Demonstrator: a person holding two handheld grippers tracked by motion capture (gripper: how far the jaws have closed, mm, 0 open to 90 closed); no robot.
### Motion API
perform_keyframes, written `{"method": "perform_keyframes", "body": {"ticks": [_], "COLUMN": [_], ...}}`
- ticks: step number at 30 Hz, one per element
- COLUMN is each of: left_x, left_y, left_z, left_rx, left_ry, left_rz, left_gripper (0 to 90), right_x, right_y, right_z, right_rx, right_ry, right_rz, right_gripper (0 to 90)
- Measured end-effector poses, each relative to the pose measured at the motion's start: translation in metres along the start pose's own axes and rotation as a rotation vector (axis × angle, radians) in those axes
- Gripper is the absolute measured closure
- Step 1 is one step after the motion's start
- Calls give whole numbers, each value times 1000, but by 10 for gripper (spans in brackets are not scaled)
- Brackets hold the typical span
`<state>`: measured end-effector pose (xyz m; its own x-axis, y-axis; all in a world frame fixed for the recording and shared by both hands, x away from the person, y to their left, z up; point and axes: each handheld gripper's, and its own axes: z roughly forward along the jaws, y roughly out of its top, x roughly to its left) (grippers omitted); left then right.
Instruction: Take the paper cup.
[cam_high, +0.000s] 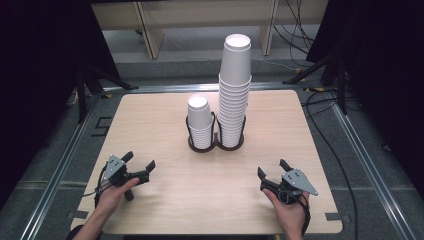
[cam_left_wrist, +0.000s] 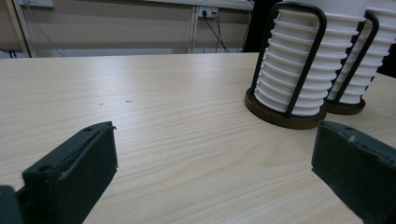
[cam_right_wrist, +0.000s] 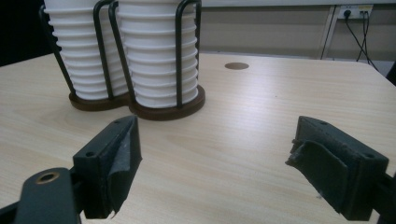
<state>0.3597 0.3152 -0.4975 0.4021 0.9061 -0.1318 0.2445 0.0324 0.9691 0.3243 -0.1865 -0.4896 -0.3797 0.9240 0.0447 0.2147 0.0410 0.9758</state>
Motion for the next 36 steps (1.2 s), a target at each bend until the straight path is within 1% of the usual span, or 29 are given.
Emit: {"method": "perform_keyframes", "body": {"ticks": [2, 3, 4, 6, 7, 8, 9, 10, 11, 12, 13, 15, 16, 17, 18, 19, 20, 21, 22, 23, 24, 25, 26, 29, 30, 31, 33, 35, 36], "left_x": [-1, -1, 0, 0, -1, -4, -4, -9, -9, -15, -18, -21, -27, -27, -30, -33, -36, -39, -40, -43, -45, -48, -51, -56, -62, -62, -68, -72, -73], "left_y": [-1, -1, 0, 0, 1, 3, 3, 7, 7, 14, 18, 23, 32, 32, 38, 42, 50, 56, 59, 64, 68, 72, 77, 84, 92, 92, 102, 109, 112], "left_z": [3, 3, 4, 5, 4, 6, 6, 7, 7, 8, 8, 9, 13, 13, 14, 16, 20, 22, 24, 28, 30, 31, 34, 38, 44, 44, 53, 59, 61], "left_rx": [-22, -29, -40, -41, -25, -43, -43, -60, -60, -73, -71, -74, -103, -103, -102, -114, -125, -121, -124, -144, -151, -145, -154, -163, -175, -175, -199, -207, -211], "left_ry": [0, -6, -6, -8, -1, -27, -27, -60, -60, -80, -85, -91, -113, -113, -125, -140, -163, -173, -180, -195, -202, -201, -207, -220, -240, -240, -273, -283, -289], "left_rz": [-9, -8, -6, -8, -13, -27, -27, -35, -35, -14, 8, 29, 58, 58, 63, 64, 89, 93, 100, 108, 119, 120, 118, 131, 142, 142, 168, 179, 179], "left_gripper": [0, 0, 0, 0, 0, 0, 0, 0, 0, 0, 0, 0, 0, 0, 0, 0, 0, 0, 0, 0, 0, 0, 0, 0, 0, 0, 0, 0, 0], "right_x": [-2, 0, -2, -2, -1, 0, 0, 1, 1, 5, 7, 8, 10, 10, 10, 12, 12, 13, 12, 13, 12, 12, 13, 13, 13, 13, 13, 12, 10], "right_y": [-1, -1, 0, 1, 4, 7, 7, 12, 12, 17, 19, 22, 27, 27, 32, 34, 37, 39, 43, 45, 49, 53, 56, 67, 73, 73, 82, 89, 92], "right_z": [0, -1, -2, -3, -4, -4, -4, -4, -4, -4, -4, -4, -4, -4, -3, -2, 0, 0, 3, 3, 5, 5, 7, 12, 13, 13, 18, 22, 22], "right_rx": [-5, -3, 9, 6, -16, -24, -24, -42, -42, -51, -51, -48, -51, -51, -78, -79, -91, -93, -103, -93, -103, -92, -104, -110, -112, -112, -138, -148, -138], "right_ry": [-1, -10, -14, -15, 1, -6, -6, 3, 3, 15, 15, 21, 19, 19, 33, 39, 47, 32, 52, 47, 59, 50, 54, 67, 65, 65, 67, 83, 67], "right_rz": [12, 51, 28, 35, 51, 54, 54, 26, 26, 41, 40, 45, 33, 33, 25, 46, 34, 36, 12, 35, 16, 23, 28, 17, 18, 18, 2, 2, -16], "right_gripper": [161, 157, 154, 153, 151, 152, 152, 151, 151, 151, 151, 151, 152, 152, 151, 152, 152, 152, 152, 152, 151, 151, 151, 151, 151, 151, 151, 151, 151]}}
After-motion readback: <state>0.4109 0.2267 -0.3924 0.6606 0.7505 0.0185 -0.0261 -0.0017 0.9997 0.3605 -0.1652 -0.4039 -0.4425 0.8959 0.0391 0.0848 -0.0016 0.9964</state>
